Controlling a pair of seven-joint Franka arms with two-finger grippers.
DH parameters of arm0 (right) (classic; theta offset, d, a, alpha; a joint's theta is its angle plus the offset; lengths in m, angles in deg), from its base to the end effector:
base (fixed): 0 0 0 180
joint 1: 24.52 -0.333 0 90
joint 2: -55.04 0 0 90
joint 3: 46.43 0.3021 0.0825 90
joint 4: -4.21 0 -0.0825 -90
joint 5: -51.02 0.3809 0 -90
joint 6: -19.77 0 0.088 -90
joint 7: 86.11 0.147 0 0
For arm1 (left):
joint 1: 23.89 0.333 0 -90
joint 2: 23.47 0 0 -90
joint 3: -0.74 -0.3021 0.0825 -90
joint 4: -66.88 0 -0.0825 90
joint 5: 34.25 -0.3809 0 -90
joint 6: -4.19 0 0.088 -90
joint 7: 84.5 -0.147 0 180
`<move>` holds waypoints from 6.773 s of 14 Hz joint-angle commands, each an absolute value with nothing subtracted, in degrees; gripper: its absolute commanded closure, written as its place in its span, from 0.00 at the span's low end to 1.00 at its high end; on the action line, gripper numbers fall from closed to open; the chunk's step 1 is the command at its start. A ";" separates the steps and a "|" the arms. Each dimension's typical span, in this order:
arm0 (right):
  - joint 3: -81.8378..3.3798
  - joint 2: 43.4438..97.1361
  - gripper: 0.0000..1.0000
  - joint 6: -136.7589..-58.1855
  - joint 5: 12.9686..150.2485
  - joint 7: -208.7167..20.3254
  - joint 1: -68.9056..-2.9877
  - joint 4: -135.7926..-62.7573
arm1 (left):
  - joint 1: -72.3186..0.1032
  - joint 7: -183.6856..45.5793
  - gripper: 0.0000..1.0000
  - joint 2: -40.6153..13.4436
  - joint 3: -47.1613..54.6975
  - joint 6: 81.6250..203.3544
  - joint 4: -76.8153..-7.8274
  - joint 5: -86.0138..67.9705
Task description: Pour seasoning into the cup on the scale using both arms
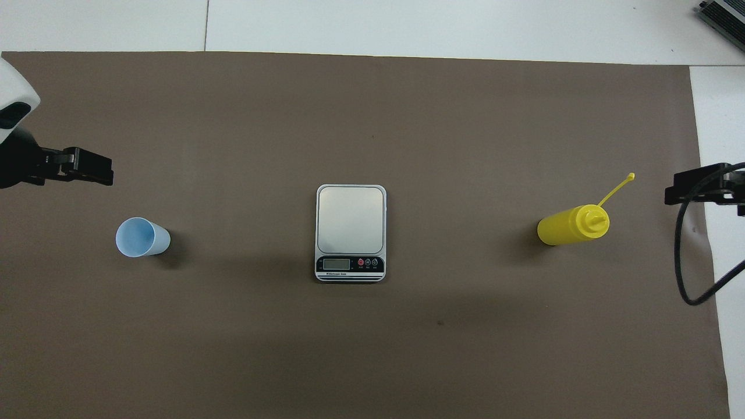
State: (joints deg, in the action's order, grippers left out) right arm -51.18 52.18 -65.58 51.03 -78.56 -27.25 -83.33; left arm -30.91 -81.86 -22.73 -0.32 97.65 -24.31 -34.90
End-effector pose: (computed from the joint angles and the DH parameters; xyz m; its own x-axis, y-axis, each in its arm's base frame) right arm 0.5283 -0.0197 0.6102 0.9860 -0.1662 0.0109 -0.1661 -0.9861 -0.0058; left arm 0.5589 -0.0568 0.5590 0.9979 -0.0586 0.0272 -0.0583 -0.9982 -0.0103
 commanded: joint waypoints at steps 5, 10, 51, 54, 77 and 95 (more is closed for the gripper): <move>-51.09 50.82 0.00 -65.22 52.16 -78.64 -26.98 -84.29 | -30.83 -82.30 0.00 -24.35 -0.40 98.06 -26.29 -34.16; -51.09 50.29 0.00 -65.22 52.16 -78.64 -26.98 -84.29 | -31.53 -82.30 0.00 -27.76 -0.40 108.66 -35.30 -34.16; -51.09 48.36 0.00 -65.13 52.16 -78.64 -26.98 -84.29 | -31.10 -85.98 0.00 -27.86 -0.14 129.43 -65.57 -33.02; -51.09 48.36 0.00 -65.13 52.16 -78.64 -26.98 -84.29 | -31.10 -86.34 0.00 -28.48 -0.14 132.86 -68.29 -33.02; -51.09 48.36 0.00 -65.22 52.16 -78.64 -26.98 -84.29 | -30.39 -89.68 0.57 -29.71 -0.31 140.86 -73.75 -33.02; -51.09 48.36 0.00 -65.13 52.16 -78.64 -26.98 -84.29 | -43.47 -76.26 1.00 -21.80 0.04 134.45 -53.10 -25.72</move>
State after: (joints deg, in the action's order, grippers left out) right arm -51.18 49.33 -65.52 51.04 -78.56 -27.25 -83.35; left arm -39.67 -81.38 -23.69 0.81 136.36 -56.54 -27.15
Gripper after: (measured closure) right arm 0.000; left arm 0.916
